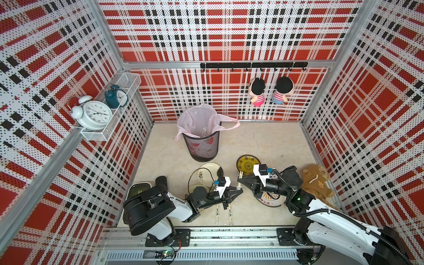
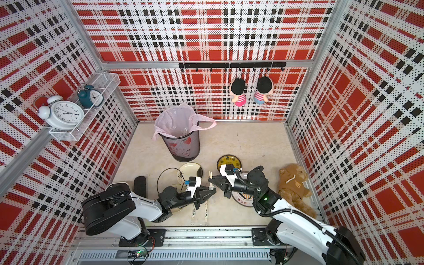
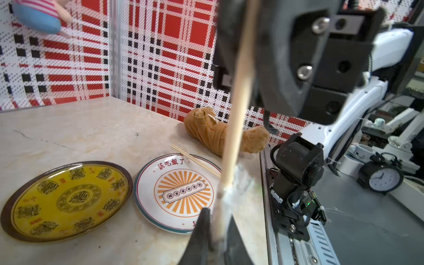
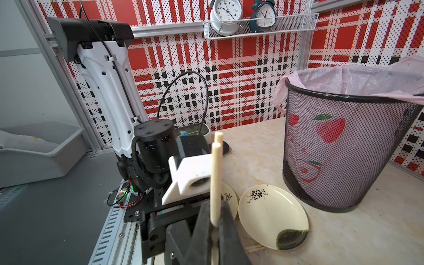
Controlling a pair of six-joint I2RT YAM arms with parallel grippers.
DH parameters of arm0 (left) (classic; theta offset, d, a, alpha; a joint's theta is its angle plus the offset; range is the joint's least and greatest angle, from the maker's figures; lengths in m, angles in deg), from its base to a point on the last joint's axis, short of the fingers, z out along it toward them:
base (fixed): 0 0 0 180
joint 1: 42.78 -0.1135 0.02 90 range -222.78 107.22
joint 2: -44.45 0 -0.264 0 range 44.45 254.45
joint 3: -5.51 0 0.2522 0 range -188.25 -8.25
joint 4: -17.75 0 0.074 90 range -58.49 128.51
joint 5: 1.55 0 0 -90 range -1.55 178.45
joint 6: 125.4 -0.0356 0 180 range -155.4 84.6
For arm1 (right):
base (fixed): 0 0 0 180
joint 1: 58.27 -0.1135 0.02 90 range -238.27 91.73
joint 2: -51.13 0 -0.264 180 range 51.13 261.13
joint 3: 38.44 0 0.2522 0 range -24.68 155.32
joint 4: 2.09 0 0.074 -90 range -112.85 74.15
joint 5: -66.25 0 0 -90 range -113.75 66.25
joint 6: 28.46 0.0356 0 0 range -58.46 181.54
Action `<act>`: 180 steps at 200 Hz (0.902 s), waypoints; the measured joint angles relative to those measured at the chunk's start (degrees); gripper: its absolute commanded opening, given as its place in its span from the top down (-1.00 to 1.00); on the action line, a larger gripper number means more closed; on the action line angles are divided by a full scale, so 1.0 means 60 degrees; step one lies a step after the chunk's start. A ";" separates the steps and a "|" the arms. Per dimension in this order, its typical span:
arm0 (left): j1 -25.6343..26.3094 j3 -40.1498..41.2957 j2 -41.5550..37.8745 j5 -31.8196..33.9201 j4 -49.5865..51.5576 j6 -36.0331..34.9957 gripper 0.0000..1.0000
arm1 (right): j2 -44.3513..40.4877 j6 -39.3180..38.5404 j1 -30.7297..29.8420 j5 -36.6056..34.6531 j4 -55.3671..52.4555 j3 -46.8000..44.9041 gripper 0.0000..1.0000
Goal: Remove the packaging of disposable chopsticks
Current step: Remove the packet bag from the disposable chopsticks.
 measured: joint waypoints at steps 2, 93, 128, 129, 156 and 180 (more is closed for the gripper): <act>0.0000 0.0000 0.0025 0.0007 0.0018 -0.0004 0.67 | -0.0004 -0.0004 0.0000 0.0000 -0.0007 0.0025 1.00; -0.0015 0.0000 0.0430 0.0040 0.0703 0.0117 0.89 | -0.0528 -0.0346 0.0036 -0.0095 0.0353 0.0933 1.00; -0.0164 0.0018 0.0481 0.0044 0.0721 0.0138 0.90 | -0.0710 -0.0441 0.0069 -0.0474 0.0295 0.0933 1.00; -0.0171 0.0022 0.0481 0.0047 0.0721 0.0142 0.90 | -0.0718 -0.0444 0.0069 -0.0499 0.0295 0.0933 1.00; -0.0510 0.0168 0.0310 0.0113 0.0809 0.0259 0.91 | -0.0838 -0.0441 0.0219 -0.1096 0.0295 0.0936 1.00; -0.0692 0.0277 -0.0270 0.0291 0.1162 0.0280 0.91 | -0.0838 -0.0350 0.0492 -0.1461 0.0284 0.0998 1.00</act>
